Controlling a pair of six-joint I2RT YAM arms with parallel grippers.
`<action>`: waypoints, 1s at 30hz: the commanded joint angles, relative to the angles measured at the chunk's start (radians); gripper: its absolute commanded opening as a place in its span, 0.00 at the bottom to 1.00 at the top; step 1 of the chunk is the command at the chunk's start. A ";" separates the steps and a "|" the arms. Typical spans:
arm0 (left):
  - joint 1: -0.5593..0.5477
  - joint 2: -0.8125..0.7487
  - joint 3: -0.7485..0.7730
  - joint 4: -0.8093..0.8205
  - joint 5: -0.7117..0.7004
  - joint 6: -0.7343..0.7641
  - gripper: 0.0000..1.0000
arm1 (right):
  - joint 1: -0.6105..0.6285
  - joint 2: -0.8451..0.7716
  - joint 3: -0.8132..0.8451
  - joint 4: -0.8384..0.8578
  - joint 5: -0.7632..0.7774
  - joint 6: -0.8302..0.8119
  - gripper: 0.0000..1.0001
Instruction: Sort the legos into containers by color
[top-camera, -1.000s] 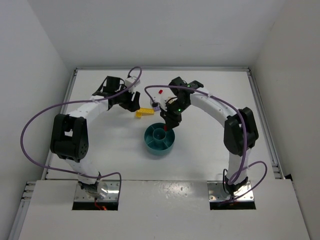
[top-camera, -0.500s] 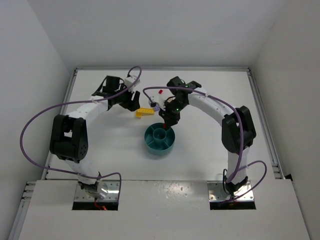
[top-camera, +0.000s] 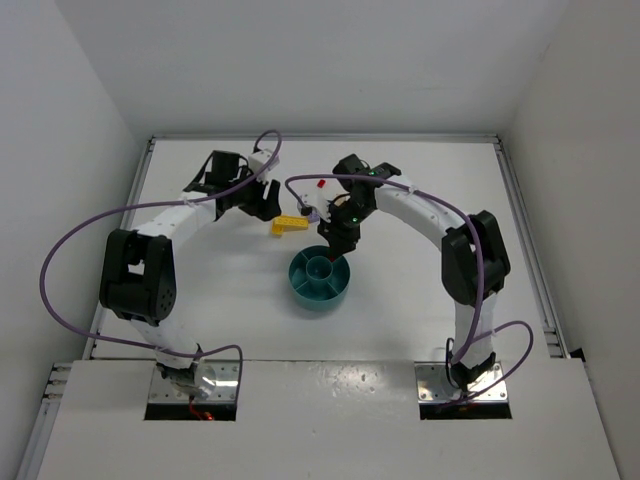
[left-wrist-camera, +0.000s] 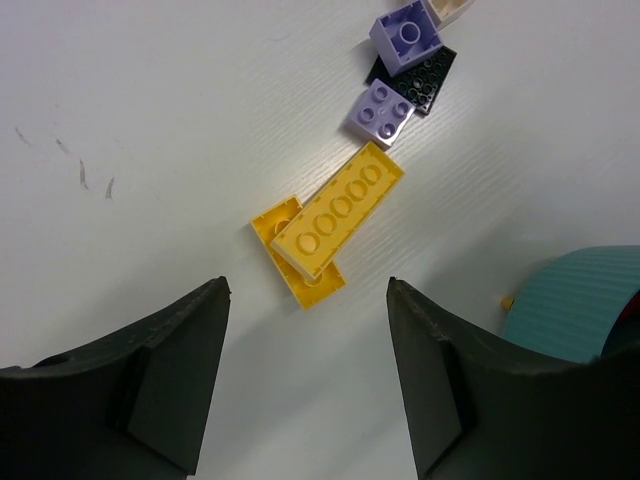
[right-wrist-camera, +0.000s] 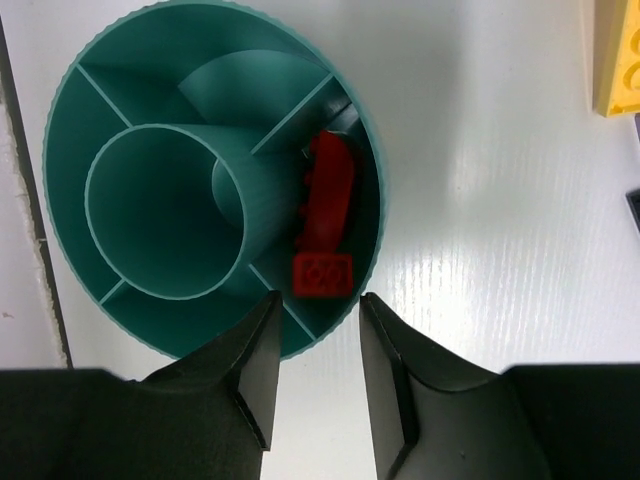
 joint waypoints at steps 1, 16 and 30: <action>0.002 -0.016 0.032 0.037 0.032 -0.034 0.70 | 0.005 -0.047 0.001 0.021 -0.018 -0.021 0.37; -0.174 0.266 0.372 0.067 -0.150 -0.149 0.65 | -0.093 -0.197 -0.109 0.346 0.218 0.458 0.37; -0.228 0.693 0.856 -0.027 -0.339 -0.203 0.64 | -0.358 -0.246 -0.164 0.393 0.381 0.685 0.68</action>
